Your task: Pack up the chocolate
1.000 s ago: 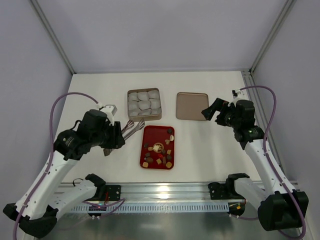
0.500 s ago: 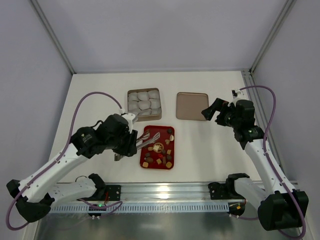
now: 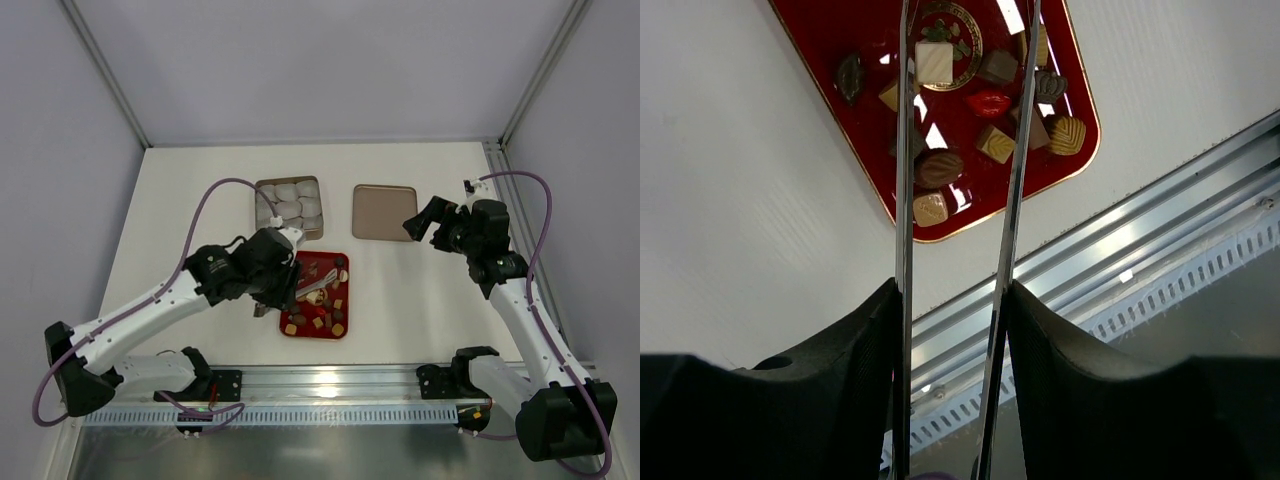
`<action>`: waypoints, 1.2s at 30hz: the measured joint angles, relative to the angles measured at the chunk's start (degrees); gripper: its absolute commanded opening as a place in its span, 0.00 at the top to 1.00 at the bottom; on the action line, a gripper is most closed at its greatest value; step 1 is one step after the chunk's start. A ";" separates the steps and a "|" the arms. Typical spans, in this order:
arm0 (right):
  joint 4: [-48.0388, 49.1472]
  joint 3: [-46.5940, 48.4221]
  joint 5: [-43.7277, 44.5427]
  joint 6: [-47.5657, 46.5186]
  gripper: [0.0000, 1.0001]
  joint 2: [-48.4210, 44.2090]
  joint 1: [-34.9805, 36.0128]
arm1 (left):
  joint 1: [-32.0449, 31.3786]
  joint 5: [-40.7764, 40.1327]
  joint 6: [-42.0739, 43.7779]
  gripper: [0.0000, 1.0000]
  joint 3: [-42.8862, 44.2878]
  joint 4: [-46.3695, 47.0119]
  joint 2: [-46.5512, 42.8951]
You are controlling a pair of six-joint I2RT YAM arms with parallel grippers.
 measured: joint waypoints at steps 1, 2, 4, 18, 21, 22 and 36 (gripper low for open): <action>-0.02 0.00 0.00 0.00 0.00 0.00 0.00 | -0.22 -0.07 0.02 0.55 0.02 0.72 1.03; -0.02 0.00 0.00 0.00 0.00 0.00 0.00 | -0.37 -0.22 0.02 0.55 0.07 1.25 1.92; -0.02 0.00 0.00 0.00 0.00 0.00 0.00 | -0.57 -0.46 0.04 0.55 0.17 2.21 3.61; -0.04 0.00 0.00 0.00 0.00 0.00 0.00 | -2.56 -1.55 0.17 0.55 3.54 6.80 11.96; -0.04 0.00 0.00 0.00 0.00 0.00 0.00 | -2.64 -2.01 0.22 0.56 3.96 7.17 13.07; -0.04 0.00 0.00 0.00 0.00 0.00 0.00 | -2.64 -2.16 0.26 0.56 3.96 7.30 13.38; -0.11 0.00 -0.02 -0.02 0.00 0.00 0.11 | -2.67 -3.08 0.59 0.59 3.96 8.31 15.50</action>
